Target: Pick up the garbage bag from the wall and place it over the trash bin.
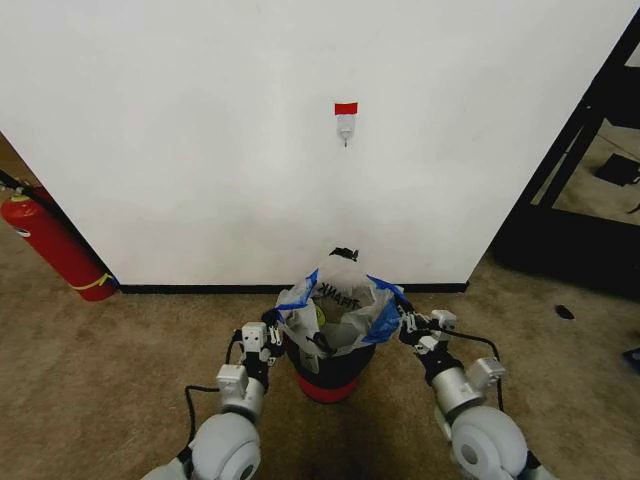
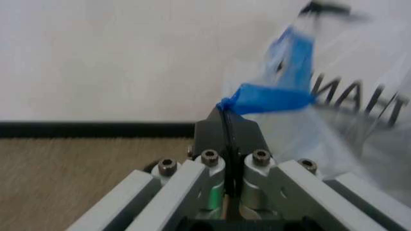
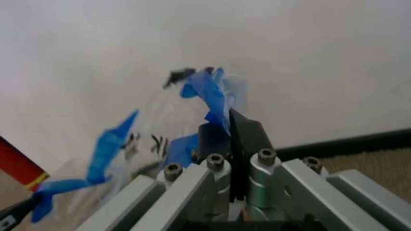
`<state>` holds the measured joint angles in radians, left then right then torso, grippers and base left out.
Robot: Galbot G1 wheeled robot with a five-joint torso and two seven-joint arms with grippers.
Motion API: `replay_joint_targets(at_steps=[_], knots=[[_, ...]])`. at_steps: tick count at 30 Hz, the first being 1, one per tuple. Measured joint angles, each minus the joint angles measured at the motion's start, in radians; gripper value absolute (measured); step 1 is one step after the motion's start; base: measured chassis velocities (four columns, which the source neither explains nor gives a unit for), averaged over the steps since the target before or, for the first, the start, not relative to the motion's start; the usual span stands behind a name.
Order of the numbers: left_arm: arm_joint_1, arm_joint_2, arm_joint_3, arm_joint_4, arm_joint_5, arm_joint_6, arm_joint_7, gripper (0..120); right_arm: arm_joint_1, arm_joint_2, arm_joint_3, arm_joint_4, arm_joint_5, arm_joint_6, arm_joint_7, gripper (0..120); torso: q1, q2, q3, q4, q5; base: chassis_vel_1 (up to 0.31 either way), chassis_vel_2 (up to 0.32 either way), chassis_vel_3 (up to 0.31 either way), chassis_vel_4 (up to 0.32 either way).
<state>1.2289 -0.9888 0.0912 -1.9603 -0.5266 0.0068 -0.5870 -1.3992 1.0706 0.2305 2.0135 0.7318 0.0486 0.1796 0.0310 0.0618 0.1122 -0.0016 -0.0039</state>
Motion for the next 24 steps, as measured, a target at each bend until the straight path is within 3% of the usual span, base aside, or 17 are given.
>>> replay_joint_targets(at_steps=[10,24], knots=[[0.13,0.034,-0.068,-0.043,0.029,-0.011,-0.03,0,-0.051,-0.011,0.001,-0.046,-0.043,-0.032,0.006,0,0.0,0.0,0.0,0.0003,0.0,0.0,0.0,0.0,0.0],[0.271,0.046,-0.039,-0.123,0.12,0.002,-0.048,0,-0.12,-0.032,-0.009,-0.027,-0.068,-0.128,0.036,0,0.0,0.0,0.0,0.0002,0.0001,0.0,0.0,0.0,0.0]])
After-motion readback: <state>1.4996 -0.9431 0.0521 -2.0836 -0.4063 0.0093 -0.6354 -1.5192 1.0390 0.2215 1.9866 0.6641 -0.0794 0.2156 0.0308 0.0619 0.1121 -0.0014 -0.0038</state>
